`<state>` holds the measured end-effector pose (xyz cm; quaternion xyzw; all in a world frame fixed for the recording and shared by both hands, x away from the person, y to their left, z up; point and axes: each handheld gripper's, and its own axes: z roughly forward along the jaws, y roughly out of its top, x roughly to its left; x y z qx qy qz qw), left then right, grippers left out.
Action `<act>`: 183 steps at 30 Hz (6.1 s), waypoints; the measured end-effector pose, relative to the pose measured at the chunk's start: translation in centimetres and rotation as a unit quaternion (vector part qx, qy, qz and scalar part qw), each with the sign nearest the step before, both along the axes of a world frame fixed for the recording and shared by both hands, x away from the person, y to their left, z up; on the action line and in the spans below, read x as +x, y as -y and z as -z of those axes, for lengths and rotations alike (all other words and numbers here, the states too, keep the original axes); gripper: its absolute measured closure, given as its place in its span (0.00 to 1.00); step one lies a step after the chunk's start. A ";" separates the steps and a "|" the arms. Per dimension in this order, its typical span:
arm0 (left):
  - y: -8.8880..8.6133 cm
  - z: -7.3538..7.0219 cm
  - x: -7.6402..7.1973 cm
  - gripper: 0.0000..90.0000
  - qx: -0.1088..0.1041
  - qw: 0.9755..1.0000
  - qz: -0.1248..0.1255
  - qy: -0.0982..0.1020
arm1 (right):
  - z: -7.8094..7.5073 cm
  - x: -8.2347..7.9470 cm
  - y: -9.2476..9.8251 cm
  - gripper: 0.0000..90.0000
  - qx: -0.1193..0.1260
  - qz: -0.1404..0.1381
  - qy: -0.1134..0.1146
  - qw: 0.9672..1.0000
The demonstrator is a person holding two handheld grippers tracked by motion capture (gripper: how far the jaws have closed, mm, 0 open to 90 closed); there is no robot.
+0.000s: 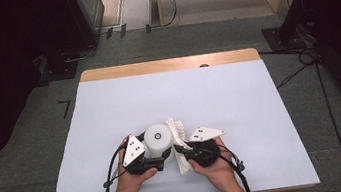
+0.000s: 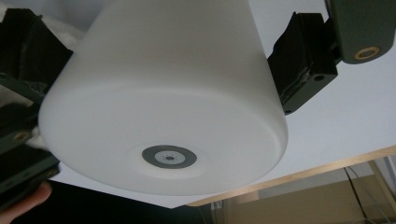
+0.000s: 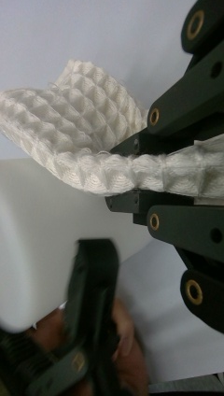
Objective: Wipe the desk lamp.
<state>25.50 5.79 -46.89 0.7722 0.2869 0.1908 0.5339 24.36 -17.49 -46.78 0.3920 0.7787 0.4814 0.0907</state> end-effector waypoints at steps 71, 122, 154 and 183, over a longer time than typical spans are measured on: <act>-0.3 -1.3 0.2 0.10 -0.049 0.999 -0.014 -0.007 | -0.8 0.3 0.5 0.89 0.066 0.012 -0.008 0.998; 1.7 0.2 -0.9 0.02 0.016 0.998 -0.063 -0.014 | -0.2 0.1 3.3 0.88 0.063 0.039 0.011 0.997; -0.3 -1.1 0.6 0.10 -0.031 0.999 0.010 -0.024 | -0.7 -0.6 1.5 0.88 0.074 -0.011 0.015 0.997; -0.2 -1.3 0.9 0.10 -0.041 0.999 0.025 -0.024 | -1.0 -0.6 1.9 0.88 0.072 0.003 0.024 0.997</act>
